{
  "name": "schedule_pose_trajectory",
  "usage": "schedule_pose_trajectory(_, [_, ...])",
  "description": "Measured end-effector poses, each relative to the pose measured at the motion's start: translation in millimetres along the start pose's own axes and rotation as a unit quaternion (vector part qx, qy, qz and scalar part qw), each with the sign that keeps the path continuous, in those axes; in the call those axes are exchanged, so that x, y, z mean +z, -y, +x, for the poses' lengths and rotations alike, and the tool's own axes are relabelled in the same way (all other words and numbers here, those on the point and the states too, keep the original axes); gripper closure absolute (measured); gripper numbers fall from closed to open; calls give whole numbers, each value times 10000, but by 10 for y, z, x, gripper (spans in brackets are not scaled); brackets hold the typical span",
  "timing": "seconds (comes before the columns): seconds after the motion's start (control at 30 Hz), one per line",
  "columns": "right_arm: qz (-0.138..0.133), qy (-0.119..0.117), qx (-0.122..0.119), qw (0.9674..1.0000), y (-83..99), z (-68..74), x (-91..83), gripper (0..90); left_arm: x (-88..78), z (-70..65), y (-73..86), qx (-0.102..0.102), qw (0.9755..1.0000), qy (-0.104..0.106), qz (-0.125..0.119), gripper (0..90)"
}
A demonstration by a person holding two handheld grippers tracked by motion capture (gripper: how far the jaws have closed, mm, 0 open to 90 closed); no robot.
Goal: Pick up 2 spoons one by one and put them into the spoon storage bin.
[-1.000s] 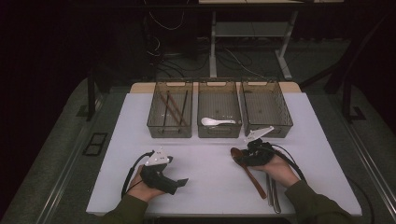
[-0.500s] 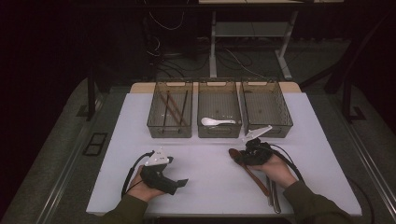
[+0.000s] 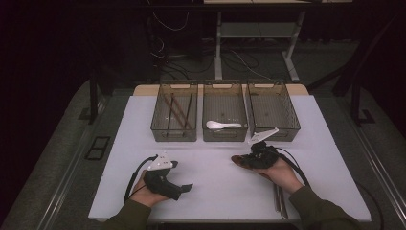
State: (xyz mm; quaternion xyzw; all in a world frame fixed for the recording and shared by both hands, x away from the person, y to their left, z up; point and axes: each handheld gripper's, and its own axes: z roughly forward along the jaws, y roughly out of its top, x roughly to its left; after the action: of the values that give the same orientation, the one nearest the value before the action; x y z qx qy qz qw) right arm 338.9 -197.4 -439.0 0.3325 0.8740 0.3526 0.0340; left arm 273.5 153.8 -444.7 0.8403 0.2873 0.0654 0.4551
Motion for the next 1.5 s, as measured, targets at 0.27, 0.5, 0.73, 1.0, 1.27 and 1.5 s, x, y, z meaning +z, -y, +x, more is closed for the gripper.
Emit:
schedule_pose_trajectory(0.27, [-172, 47, -14, 9998, -57, -16, -106, 812, -8, 8, 9, 14, 10000, 63, -60, 0])
schedule_pose_trajectory(0.5, [-375, 128, -28, 9992, -171, -52, -208, 812, -2, 4, 8, 27, 10000, 80, -43, 0])
schedule_pose_trajectory(0.73, [-580, 192, 1, 9981, -312, -91, -256, 812, -3, -1, 5, 52, 9999, 78, -46, 0])
schedule_pose_trajectory(1.0, [-844, 258, 83, 9961, -517, -159, -285, 811, 2, 1, 8, 47, 9999, 98, -38, 0])
schedule_pose_trajectory(1.27, [-1056, 351, 97, 9937, -806, -233, -321, 811, 3, -3, 9, 33, 9999, 116, -59, 0])
schedule_pose_trajectory(1.5, [-1200, 451, 74, 9917, -1054, -301, -263, 811, 8, -9, 7, 57, 9999, 130, -35, 0])
